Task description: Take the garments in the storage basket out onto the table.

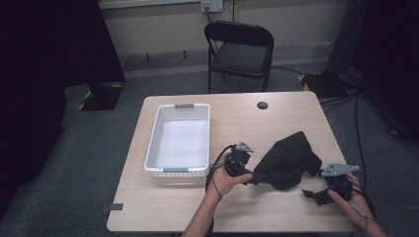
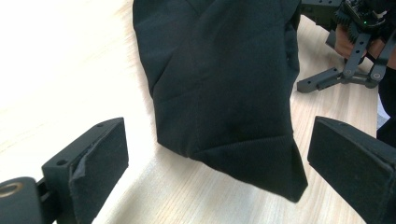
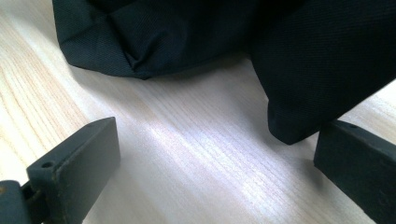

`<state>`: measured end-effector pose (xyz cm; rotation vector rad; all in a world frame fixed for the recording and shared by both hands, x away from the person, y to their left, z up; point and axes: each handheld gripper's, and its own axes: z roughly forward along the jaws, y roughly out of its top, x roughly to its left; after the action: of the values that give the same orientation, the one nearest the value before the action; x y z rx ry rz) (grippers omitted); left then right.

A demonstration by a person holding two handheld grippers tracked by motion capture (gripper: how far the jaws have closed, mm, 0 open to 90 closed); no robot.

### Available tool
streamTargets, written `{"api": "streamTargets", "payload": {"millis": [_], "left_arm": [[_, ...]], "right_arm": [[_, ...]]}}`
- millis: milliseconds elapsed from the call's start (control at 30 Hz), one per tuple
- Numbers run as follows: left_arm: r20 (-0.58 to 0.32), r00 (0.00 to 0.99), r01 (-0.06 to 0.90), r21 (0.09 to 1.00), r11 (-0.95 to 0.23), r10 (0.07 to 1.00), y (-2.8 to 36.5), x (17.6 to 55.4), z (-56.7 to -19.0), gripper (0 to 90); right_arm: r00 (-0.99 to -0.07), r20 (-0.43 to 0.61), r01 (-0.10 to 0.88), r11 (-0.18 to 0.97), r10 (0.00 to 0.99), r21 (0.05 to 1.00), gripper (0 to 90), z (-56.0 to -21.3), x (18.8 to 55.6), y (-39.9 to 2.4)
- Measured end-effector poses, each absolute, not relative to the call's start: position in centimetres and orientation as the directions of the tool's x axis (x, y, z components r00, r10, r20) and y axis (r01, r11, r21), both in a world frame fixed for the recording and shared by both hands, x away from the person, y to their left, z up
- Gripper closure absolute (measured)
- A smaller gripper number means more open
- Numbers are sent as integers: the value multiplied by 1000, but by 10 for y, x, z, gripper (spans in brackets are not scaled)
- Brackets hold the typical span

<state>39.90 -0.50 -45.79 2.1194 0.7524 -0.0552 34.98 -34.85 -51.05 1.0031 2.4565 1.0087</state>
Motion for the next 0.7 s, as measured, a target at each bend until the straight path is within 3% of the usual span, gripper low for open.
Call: {"api": "streamTargets", "payload": {"millis": [700], "left_arm": [[-290,819,527,722,-449,495,19,379,-475,44]], "right_arm": [[-710,-13,492,509,704,706,0,-511,350,-348]]}}
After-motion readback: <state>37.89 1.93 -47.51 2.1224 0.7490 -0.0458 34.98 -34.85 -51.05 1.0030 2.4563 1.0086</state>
